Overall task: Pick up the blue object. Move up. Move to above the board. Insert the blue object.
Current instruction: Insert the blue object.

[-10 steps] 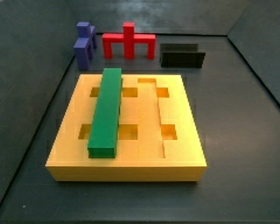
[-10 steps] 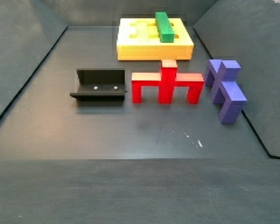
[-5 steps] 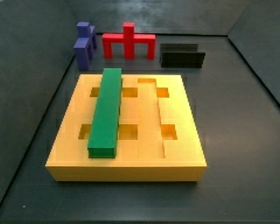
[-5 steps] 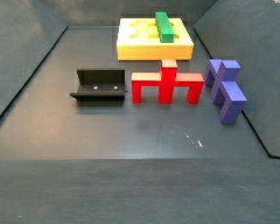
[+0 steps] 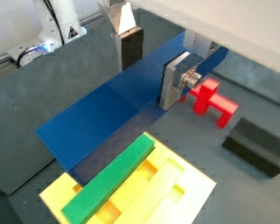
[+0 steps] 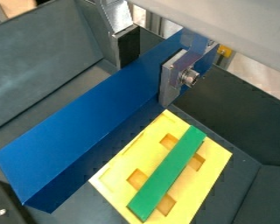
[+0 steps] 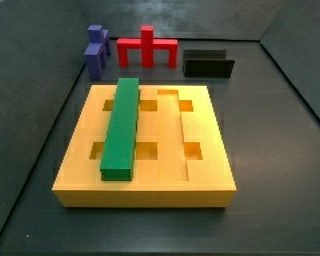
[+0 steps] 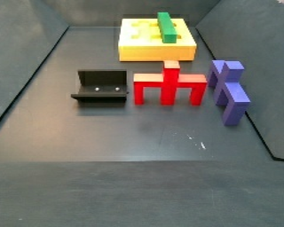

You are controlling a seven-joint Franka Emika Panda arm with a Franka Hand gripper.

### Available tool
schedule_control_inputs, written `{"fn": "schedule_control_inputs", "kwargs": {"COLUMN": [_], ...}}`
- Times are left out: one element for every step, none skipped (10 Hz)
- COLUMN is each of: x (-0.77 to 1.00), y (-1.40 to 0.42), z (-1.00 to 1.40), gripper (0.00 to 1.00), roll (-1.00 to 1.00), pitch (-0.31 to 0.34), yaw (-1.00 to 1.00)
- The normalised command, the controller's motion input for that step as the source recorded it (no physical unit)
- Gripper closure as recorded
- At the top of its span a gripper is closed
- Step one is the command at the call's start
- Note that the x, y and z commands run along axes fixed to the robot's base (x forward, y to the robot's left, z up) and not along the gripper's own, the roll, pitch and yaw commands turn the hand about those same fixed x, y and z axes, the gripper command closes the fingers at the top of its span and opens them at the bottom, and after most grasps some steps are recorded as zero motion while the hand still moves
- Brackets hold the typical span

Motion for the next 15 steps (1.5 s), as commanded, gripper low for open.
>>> {"fn": "schedule_control_inputs", "kwargs": {"x": [0.00,0.08,0.13,0.14,0.14,0.21,0.20,0.19,0.21,0.14,0.13,0.12,0.13,0.09,0.00], "y": [-0.40,-0.60,-0.51,-0.33,-0.17,-0.08,0.00,0.00,0.00,0.00,0.00,0.00,0.00,0.00,-0.06], "z": [-0.71,-0.81,-0.93,-1.00,-1.00,-1.00,-1.00,-1.00,-0.97,-0.87,-0.86,-0.83,-0.83,-0.69,-0.20], "gripper": [1.00,1.00,1.00,1.00,1.00,1.00,1.00,1.00,1.00,1.00,1.00,1.00,1.00,1.00,1.00], "roll": [-0.15,-0.04,0.01,0.07,0.11,0.13,0.13,0.03,0.00,-0.01,-0.02,0.00,0.00,0.02,0.12], "pitch": [-0.089,-0.100,-0.119,-0.110,-0.063,-0.029,-0.003,0.000,0.000,0.000,-0.010,-0.009,-0.019,-0.007,0.000], "yaw": [0.00,0.00,0.00,0.00,0.00,0.00,0.03,0.13,0.11,0.12,0.11,0.10,0.12,0.16,0.11]}}
